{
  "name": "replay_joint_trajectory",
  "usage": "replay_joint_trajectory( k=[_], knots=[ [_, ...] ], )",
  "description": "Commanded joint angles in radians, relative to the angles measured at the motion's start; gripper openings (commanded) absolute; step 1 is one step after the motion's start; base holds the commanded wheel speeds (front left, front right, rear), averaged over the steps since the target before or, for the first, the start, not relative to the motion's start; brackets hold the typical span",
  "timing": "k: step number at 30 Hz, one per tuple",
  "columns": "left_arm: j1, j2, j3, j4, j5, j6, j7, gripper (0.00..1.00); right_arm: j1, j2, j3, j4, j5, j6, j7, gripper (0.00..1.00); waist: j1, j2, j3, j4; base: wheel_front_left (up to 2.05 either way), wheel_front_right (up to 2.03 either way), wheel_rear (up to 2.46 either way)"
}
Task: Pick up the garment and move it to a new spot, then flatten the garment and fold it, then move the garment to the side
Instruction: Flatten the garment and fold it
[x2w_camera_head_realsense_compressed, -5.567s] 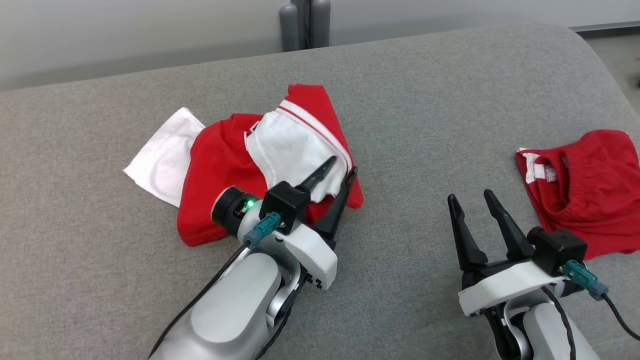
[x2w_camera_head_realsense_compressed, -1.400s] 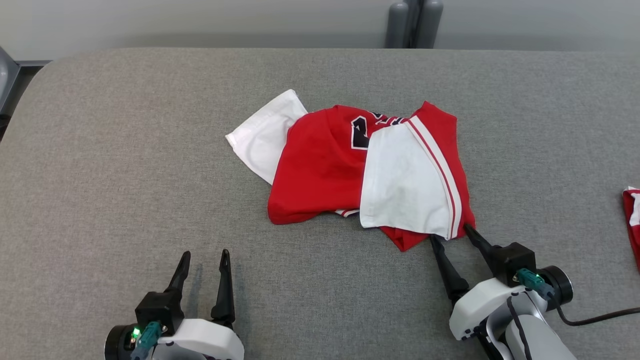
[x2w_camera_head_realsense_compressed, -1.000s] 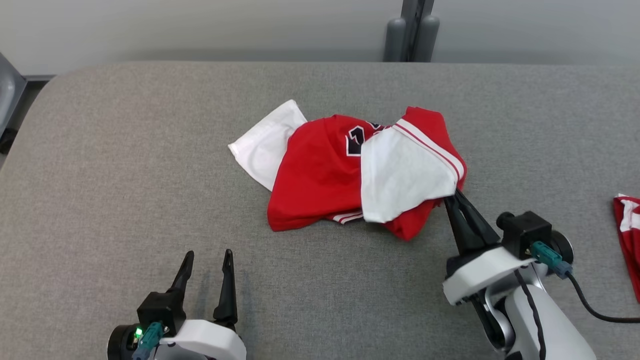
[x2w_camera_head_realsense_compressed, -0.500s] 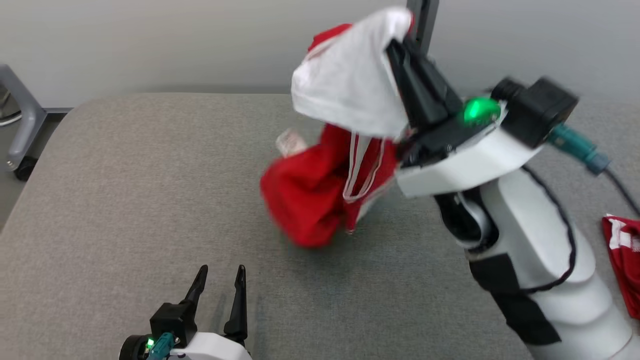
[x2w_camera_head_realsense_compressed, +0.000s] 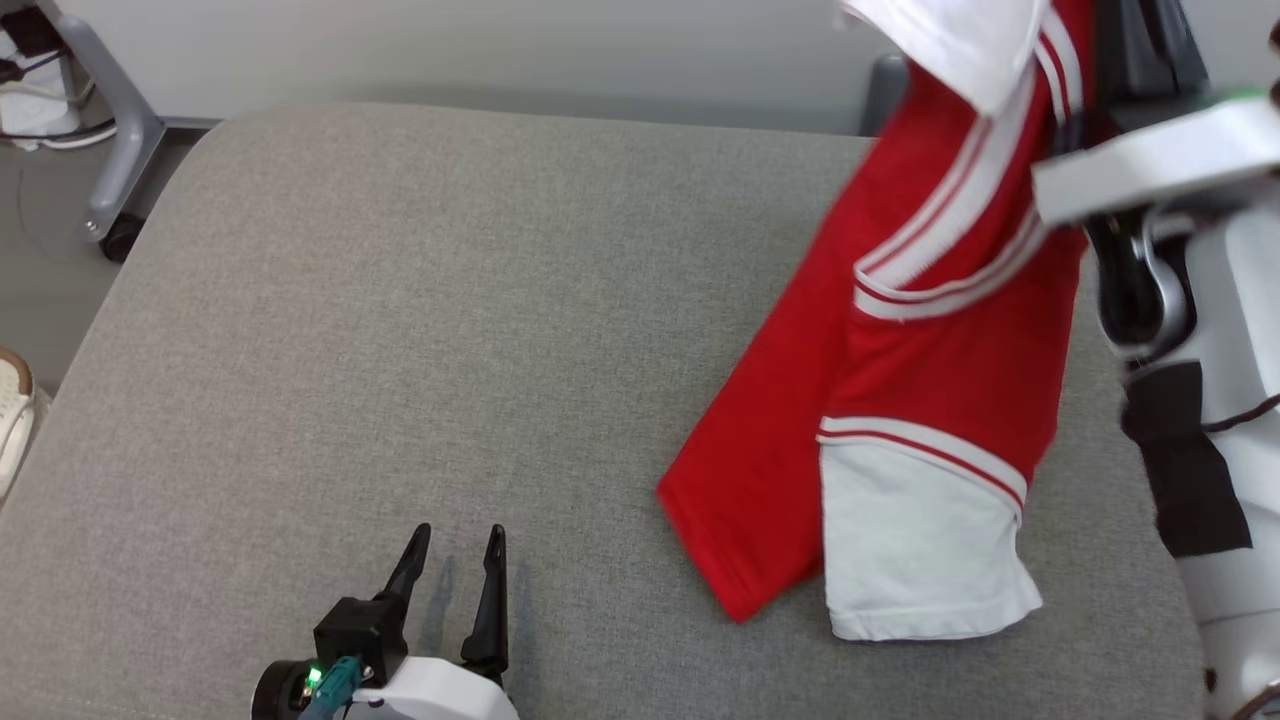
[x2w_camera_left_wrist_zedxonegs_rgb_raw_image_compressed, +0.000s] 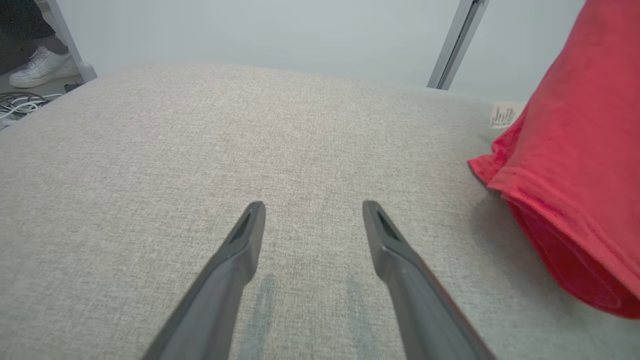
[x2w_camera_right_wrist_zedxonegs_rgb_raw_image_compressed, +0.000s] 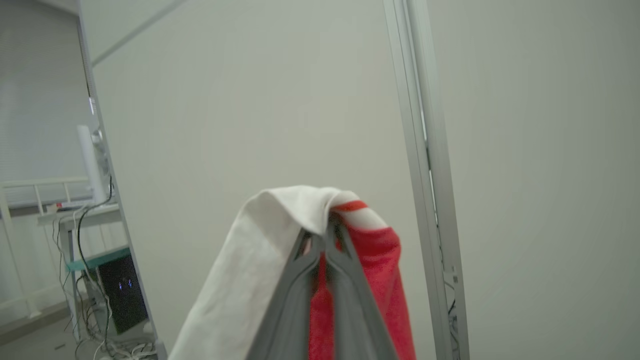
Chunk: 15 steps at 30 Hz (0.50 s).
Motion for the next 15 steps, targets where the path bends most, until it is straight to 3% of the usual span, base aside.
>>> replay_joint_trajectory(
  k=[1,2,5,7,13,15],
  knots=[
    [-0.020,0.004,-0.002,-0.003,-0.004,0.004,0.000,1.00,0.029,-0.026,-0.030,0.121,-0.040,0.000,0.017,0.31,-0.0001,0.0000,0.014,0.011,0.00,0.00,0.00],
    [-0.022,0.004,-0.005,-0.002,-0.004,0.004,0.000,1.00,0.022,-0.031,-0.053,0.200,-0.056,0.000,0.010,1.00,-0.0001,0.0000,0.016,0.013,0.00,0.00,0.00],
    [-0.036,0.004,-0.015,-0.004,-0.003,0.009,0.000,1.00,0.014,-0.061,-0.122,0.367,-0.113,0.000,0.003,1.00,-0.0001,0.0000,0.023,0.014,0.00,0.00,0.00],
    [-0.040,0.003,-0.016,-0.010,0.002,0.013,0.000,1.00,0.036,-0.061,-0.144,0.407,-0.140,0.000,-0.002,1.00,-0.0001,0.0000,0.024,0.004,0.00,0.00,0.00],
    [-0.031,0.003,-0.005,-0.009,0.011,0.010,0.000,1.00,0.142,-0.033,-0.144,0.310,-0.143,0.000,-0.001,1.00,-0.0001,0.0000,0.011,-0.041,0.00,0.00,0.00],
    [-0.028,0.003,0.001,-0.006,0.014,0.004,0.000,1.00,0.225,-0.010,-0.096,0.233,-0.121,0.000,-0.001,1.00,-0.0001,0.0000,-0.003,-0.072,0.00,0.00,0.00]
  ],
)
